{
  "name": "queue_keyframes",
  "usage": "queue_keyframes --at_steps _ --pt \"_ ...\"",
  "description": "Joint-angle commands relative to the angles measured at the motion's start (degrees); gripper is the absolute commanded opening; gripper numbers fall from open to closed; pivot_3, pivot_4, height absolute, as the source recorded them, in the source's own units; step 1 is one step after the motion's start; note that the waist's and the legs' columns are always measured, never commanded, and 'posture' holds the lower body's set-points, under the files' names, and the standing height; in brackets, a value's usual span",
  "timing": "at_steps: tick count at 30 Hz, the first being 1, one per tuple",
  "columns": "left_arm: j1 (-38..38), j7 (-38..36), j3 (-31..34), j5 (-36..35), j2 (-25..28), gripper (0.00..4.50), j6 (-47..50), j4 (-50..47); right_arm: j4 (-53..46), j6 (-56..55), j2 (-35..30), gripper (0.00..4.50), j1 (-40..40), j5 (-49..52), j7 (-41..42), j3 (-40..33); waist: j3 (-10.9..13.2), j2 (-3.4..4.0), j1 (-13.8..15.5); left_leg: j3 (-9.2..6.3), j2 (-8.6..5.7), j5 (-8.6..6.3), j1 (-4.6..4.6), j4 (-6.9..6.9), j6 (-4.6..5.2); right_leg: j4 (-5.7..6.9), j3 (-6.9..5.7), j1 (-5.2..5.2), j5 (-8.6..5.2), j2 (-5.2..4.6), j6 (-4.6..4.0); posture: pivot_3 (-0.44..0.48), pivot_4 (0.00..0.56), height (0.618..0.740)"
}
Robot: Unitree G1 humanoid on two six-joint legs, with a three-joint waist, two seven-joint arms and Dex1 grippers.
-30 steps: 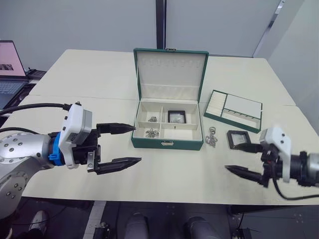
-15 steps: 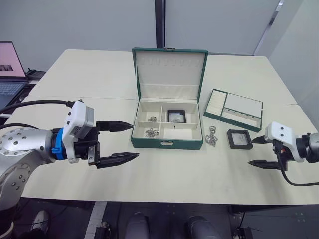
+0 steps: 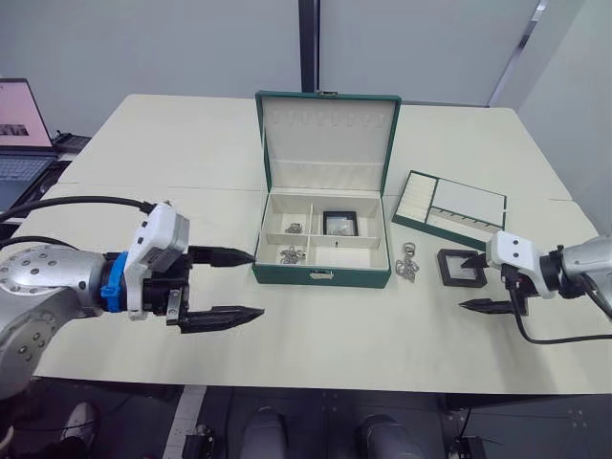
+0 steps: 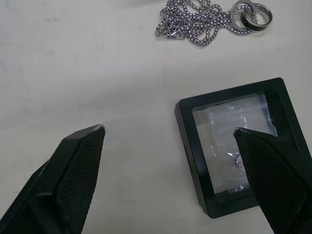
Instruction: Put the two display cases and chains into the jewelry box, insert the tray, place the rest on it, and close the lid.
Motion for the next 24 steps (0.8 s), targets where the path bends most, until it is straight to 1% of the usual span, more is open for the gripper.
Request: queue_keyframes --at_steps 1,5,10,17,20,22,23,24 --pt "-1.2 1.7 1.7 -0.9 -1.9 4.46 -1.5 -1.2 0.9 -1.5 0.3 4.50 -1.5 -1.0 1.3 -0.6 0.0 0.02 0.0 -0.02 0.02 0.01 0.00 0.00 -0.01 0.00 -0.02 0.01 0.00 0.01 0.00 0.000 0.150 0.740" --pt "-0.3 1.6 3.4 -0.4 -3.4 4.46 -3.7 -1.7 1.7 -1.9 1.1 4.50 -1.9 -1.8 2.0 -0.9 0.0 0.01 0.0 0.00 0.02 0.04 0.00 0.01 -0.08 0.00 -0.01 0.01 0.00 0.01 0.00 0.000 0.150 0.740" --pt "0.5 0.0 3.8 -0.4 -3.4 4.46 -5.0 -1.9 3.3 -2.6 1.9 4.50 -2.8 -2.8 2.6 -0.8 0.0 0.03 0.0 0.02 0.03 0.05 0.02 0.01 -0.09 0.00 0.01 0.02 0.00 0.01 0.00 0.000 0.150 0.740" --pt "0.8 -0.4 3.8 -0.4 -3.6 4.46 -6.4 -1.8 4.3 -2.8 2.6 4.50 -3.4 -3.3 3.0 -1.0 0.0 0.03 0.0 0.03 0.02 0.05 0.02 0.01 -0.09 0.00 0.02 0.02 0.00 0.01 0.00 0.000 0.150 0.740" --pt "0.7 -0.2 3.3 0.4 -4.2 4.50 -7.6 -1.6 4.8 -2.8 3.0 3.93 -3.6 -3.6 3.0 -1.0 0.0 0.03 0.0 0.03 0.03 0.05 0.02 0.01 -0.09 0.00 0.01 0.02 0.00 0.01 0.00 0.000 0.150 0.740" --pt "0.5 -0.1 3.0 0.7 -4.5 4.50 -8.2 -1.5 5.1 -2.7 3.1 3.28 -3.7 -3.7 3.1 -0.9 0.0 0.03 0.0 0.03 0.02 0.05 0.02 0.02 -0.09 0.00 0.02 0.03 0.00 0.01 0.00 0.000 0.150 0.740" --pt "0.5 -0.1 3.0 0.7 -4.6 4.50 -8.3 -1.5 5.2 -2.8 3.1 2.84 -3.8 -3.8 3.1 -0.9 0.0 0.03 0.0 0.03 0.02 0.05 0.02 0.02 -0.09 0.00 0.01 0.03 0.00 0.01 0.00 0.000 0.150 0.740" --pt "0.5 0.0 2.9 0.7 -4.6 4.50 -8.2 -1.5 5.4 -2.8 3.2 2.56 -3.8 -3.9 3.1 -0.9 0.0 0.03 0.0 0.03 0.03 0.05 0.02 0.01 -0.09 0.00 0.01 0.03 0.00 0.01 0.00 0.000 0.150 0.740"
